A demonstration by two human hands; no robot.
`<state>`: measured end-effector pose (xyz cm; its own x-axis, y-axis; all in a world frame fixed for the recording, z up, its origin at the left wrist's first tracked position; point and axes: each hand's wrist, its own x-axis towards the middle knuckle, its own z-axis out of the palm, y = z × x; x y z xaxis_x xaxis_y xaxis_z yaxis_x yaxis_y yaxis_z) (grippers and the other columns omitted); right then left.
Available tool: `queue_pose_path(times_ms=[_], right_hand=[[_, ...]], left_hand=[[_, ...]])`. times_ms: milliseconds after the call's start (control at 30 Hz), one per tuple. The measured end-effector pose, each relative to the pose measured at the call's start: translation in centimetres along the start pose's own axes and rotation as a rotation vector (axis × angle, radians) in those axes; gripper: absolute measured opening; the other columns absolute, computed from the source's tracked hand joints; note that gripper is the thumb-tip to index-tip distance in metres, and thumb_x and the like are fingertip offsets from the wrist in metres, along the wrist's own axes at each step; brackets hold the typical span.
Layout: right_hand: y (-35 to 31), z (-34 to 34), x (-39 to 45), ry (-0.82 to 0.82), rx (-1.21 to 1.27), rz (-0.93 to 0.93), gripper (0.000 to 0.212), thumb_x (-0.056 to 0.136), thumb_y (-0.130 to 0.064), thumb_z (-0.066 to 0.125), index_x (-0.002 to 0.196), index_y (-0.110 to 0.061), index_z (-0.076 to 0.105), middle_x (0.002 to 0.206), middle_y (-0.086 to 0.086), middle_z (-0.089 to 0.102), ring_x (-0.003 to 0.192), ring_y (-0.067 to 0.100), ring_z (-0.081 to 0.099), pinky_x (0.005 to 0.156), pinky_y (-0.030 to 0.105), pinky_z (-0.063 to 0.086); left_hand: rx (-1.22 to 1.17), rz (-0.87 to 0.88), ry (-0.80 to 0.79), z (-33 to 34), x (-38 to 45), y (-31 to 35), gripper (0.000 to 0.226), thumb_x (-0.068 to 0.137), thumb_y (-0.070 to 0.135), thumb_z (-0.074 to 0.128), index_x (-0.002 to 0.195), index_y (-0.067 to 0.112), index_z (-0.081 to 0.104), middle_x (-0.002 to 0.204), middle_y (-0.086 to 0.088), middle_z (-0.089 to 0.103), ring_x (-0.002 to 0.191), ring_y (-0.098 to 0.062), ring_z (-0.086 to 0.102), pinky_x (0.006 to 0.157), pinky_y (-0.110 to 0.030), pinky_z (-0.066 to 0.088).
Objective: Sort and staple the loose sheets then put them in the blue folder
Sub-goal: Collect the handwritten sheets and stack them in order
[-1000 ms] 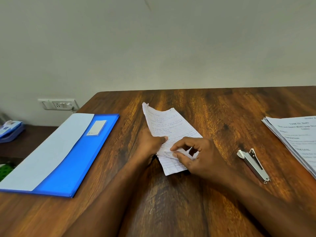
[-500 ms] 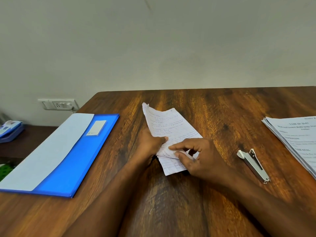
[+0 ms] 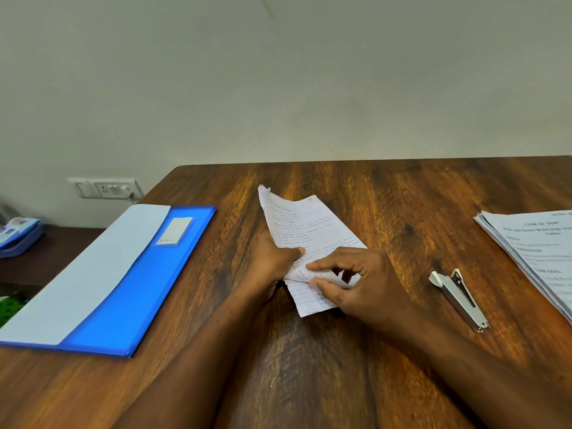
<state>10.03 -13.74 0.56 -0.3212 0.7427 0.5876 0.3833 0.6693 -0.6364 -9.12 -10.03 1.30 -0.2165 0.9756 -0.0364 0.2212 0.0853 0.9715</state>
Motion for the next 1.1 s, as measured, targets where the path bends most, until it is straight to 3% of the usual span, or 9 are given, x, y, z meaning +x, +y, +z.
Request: queue_pose_path(times_ms=[333, 500, 667, 867, 933, 1100], right_hand=[[0.2, -0.5, -0.1, 0.019, -0.006, -0.013, 0.027, 0.079, -0.019, 0.090, 0.106, -0.020, 0.084, 0.094, -0.012, 0.079, 0.082, 0.003, 0.072, 0.065, 0.018, 0.053], [0.1, -0.3, -0.1, 0.005, 0.033, 0.004, 0.030, 0.079, -0.014, 0.089, 0.108, -0.020, 0.083, 0.098, -0.012, 0.079, 0.088, 0.005, 0.072, 0.068, 0.019, 0.055], [0.0, -0.2, 0.0, -0.006, 0.057, -0.025, 0.026, 0.078, -0.008, 0.089, 0.102, -0.018, 0.085, 0.097, -0.010, 0.079, 0.088, 0.002, 0.072, 0.072, 0.010, 0.051], [-0.2, 0.1, 0.0, -0.006, 0.113, 0.030, 0.018, 0.082, -0.017, 0.088, 0.099, -0.023, 0.085, 0.096, -0.017, 0.078, 0.091, 0.008, 0.074, 0.066, 0.022, 0.057], [-0.5, 0.1, 0.0, 0.000, 0.125, 0.025, 0.016, 0.083, -0.014, 0.087, 0.097, -0.022, 0.084, 0.094, -0.017, 0.078, 0.091, 0.007, 0.074, 0.067, 0.019, 0.056], [-1.4, -0.2, -0.2, -0.092, 0.080, -0.073, 0.044, 0.082, -0.014, 0.087, 0.119, -0.034, 0.074, 0.094, -0.013, 0.080, 0.084, 0.004, 0.075, 0.064, 0.022, 0.059]], left_hand=[[-0.008, 0.017, -0.006, 0.5, 0.0, -0.2, 0.054, 0.083, 0.000, 0.079, 0.132, 0.016, 0.064, 0.129, -0.002, 0.072, 0.115, -0.022, 0.069, 0.096, -0.051, 0.059], [0.010, 0.027, -0.004, 0.4, 0.1, -0.2, 0.056, 0.080, 0.004, 0.081, 0.131, 0.020, 0.066, 0.126, -0.001, 0.073, 0.114, -0.022, 0.070, 0.095, -0.053, 0.060], [0.028, 0.024, -0.007, 0.3, 0.1, -0.2, 0.054, 0.081, 0.005, 0.080, 0.130, 0.022, 0.066, 0.126, 0.001, 0.073, 0.113, -0.020, 0.070, 0.095, -0.051, 0.060], [0.039, 0.027, -0.001, 0.3, 0.1, -0.1, 0.055, 0.082, 0.006, 0.081, 0.131, 0.022, 0.065, 0.128, 0.001, 0.072, 0.113, -0.020, 0.070, 0.094, -0.051, 0.060], [0.031, 0.020, 0.000, 0.3, 0.3, -0.2, 0.054, 0.083, 0.003, 0.081, 0.130, 0.023, 0.064, 0.128, 0.001, 0.071, 0.113, -0.018, 0.069, 0.094, -0.048, 0.061], [0.043, 0.026, -0.013, 0.0, 0.4, -0.1, 0.049, 0.082, 0.011, 0.081, 0.128, 0.024, 0.068, 0.121, 0.003, 0.075, 0.109, -0.019, 0.072, 0.091, -0.053, 0.061]])
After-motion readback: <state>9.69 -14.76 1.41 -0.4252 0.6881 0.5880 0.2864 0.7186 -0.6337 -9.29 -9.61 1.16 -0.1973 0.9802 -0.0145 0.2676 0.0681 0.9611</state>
